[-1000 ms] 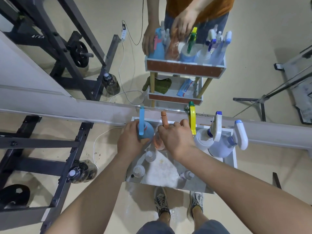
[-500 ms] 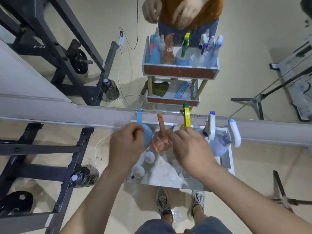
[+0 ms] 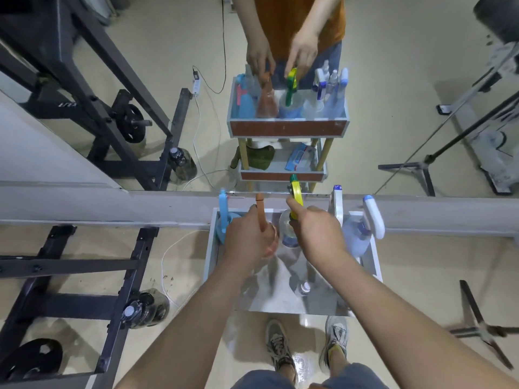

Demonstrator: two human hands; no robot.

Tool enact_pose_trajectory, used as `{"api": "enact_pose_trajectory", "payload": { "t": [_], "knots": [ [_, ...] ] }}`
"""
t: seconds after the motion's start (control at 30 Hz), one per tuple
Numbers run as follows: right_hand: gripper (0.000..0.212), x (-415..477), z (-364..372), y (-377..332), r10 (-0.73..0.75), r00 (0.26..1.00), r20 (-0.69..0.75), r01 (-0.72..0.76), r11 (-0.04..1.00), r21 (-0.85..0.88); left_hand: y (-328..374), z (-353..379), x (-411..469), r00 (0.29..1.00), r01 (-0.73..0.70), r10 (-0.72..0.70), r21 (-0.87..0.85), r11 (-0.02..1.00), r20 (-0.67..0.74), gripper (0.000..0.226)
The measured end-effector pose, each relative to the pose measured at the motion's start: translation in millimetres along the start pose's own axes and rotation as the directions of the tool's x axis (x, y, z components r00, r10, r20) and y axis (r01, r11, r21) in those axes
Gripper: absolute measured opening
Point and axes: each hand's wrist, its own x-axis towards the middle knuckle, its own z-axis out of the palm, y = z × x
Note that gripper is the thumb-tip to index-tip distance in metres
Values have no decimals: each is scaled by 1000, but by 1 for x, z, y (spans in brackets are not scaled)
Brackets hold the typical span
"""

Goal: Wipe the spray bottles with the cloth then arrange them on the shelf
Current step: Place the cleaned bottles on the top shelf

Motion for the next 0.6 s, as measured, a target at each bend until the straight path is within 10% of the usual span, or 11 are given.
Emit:
{"api": "enact_pose_trajectory", "payload": {
  "t": [0.23, 0.4, 0.6],
  "knots": [
    [54, 0, -16, 1, -50, 996, 79, 51, 999, -9, 4, -13, -4, 999, 1, 1, -44, 999, 39, 20],
    [37, -42, -61, 35, -51, 988, -148, 90, 958, 271, 2, -43, -45, 932, -234, 191, -106, 966, -309, 23],
    [19, -107, -37, 103, 296, 927, -230, -132, 832, 539, -14, 30, -91, 945, -321, 326, -172, 932, 4, 15]
  ]
}}
